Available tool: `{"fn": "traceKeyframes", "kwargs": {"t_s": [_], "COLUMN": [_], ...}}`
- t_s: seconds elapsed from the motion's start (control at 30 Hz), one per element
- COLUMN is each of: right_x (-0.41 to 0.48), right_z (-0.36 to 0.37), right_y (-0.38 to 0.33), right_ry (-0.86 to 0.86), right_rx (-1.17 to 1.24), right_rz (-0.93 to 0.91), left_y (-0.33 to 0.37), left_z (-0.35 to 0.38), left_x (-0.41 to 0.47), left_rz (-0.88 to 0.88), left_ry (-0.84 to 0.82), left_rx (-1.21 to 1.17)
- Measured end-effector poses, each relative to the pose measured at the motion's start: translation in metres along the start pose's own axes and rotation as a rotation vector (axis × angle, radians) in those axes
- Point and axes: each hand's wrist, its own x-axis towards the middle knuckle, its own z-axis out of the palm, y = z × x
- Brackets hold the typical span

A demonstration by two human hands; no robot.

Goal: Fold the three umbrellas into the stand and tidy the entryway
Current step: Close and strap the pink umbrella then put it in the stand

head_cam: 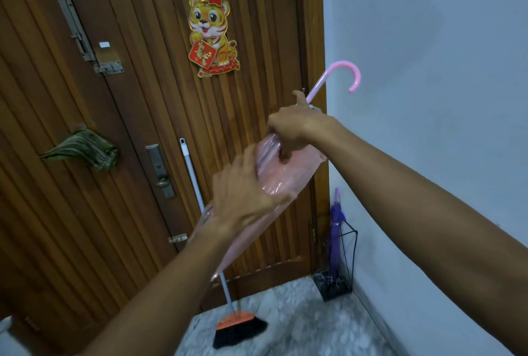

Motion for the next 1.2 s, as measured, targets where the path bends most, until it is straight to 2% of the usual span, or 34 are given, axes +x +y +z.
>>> {"fn": "traceKeyframes", "kwargs": {"t_s": [0.07,0.13,0.27,0.3,0.37,0.4,0.47,0.53,0.57,0.63,0.7,0.83,0.9,1.0,1.1,1.2], "right_x": [0.005,0.008,-0.001,-0.003,-0.01,-0.013,-0.016,-0.015,-0.014,-0.014,-0.017,-0.015,-0.008,0.0,-0.001,-0.012], "right_z": [-0.011,-0.014,0.003,0.011,0.025,0.032,0.043,0.048,0.048,0.042,0.035,0.033,0.035,0.036,0.032,0.023], "right_y": [-0.004,-0.011,-0.015,-0.016,-0.023,-0.026,-0.035,-0.041,-0.042,-0.043,-0.042,-0.037,-0.039,-0.042,-0.055,-0.053], "right_ry": [-0.053,-0.018,0.458,0.585,0.758,0.755,0.534,0.26,0.178,0.146,0.179,0.288,0.391,0.485,0.457,0.326], "right_rx": [-0.067,-0.076,0.029,0.151,0.546,0.799,1.376,1.829,1.921,1.927,1.892,1.836,1.759,1.67,1.651,1.616], "right_rz": [0.001,-0.012,0.076,0.138,0.305,0.395,0.48,0.361,0.274,0.176,0.202,0.29,0.389,0.47,0.415,0.234], "left_y": [0.004,0.0,-0.02,-0.023,-0.026,-0.027,-0.027,-0.025,-0.023,-0.019,-0.015,-0.011,-0.005,0.008,0.02,0.02], "left_z": [0.009,0.007,-0.003,-0.007,-0.019,-0.025,-0.034,-0.037,-0.036,-0.034,-0.038,-0.047,-0.042,-0.02,-0.003,-0.007], "left_x": [-0.003,-0.001,0.011,0.013,0.015,0.015,0.015,0.015,0.015,0.015,0.017,0.023,0.018,0.009,0.011,0.014], "left_rz": [-0.043,-0.095,-0.243,-0.274,-0.333,-0.363,-0.386,-0.348,-0.317,-0.253,-0.226,-0.195,-0.202,-0.245,-0.33,-0.388], "left_ry": [-0.026,-0.038,-0.091,-0.116,-0.161,-0.171,-0.2,-0.271,-0.33,-0.459,-0.549,-0.594,-0.518,-0.279,-0.071,-0.038], "left_rx": [-0.017,-0.188,-0.652,-0.777,-1.004,-1.096,-1.223,-1.287,-1.302,-1.289,-1.251,-1.181,-1.104,-1.036,-1.004,-1.045]}}
